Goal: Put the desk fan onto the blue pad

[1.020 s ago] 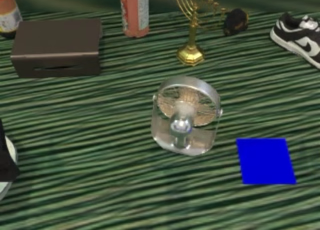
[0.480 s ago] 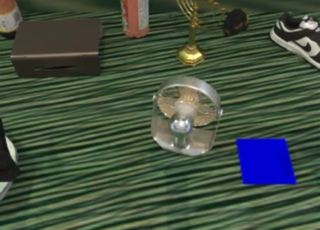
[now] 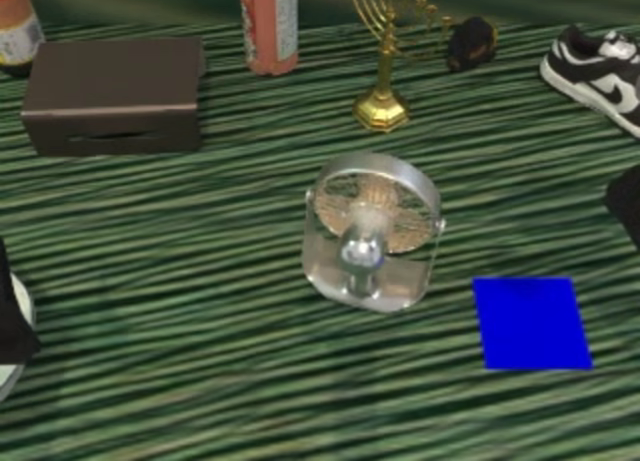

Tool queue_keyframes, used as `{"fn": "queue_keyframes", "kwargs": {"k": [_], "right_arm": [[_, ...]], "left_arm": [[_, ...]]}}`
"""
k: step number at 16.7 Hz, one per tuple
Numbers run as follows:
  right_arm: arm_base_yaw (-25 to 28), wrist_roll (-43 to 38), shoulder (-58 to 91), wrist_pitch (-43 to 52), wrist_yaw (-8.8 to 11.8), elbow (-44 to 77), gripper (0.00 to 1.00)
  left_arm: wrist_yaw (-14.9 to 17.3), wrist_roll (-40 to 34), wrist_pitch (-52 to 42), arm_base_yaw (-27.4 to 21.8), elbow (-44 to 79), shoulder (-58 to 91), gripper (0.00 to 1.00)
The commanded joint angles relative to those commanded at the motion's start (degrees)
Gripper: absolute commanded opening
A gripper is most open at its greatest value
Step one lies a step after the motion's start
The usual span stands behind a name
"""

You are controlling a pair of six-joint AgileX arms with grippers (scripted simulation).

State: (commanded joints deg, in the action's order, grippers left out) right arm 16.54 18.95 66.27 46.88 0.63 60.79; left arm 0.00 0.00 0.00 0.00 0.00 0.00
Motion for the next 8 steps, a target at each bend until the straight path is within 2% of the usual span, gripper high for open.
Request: {"fn": "queue_keyframes", "kwargs": {"k": [8], "right_arm": [[10.26, 11.07, 40.86, 27.47, 1.12, 45.22, 1.00]], "left_arm": [[0.00, 0.00, 0.00, 0.00, 0.00, 0.00, 1.00]]}}
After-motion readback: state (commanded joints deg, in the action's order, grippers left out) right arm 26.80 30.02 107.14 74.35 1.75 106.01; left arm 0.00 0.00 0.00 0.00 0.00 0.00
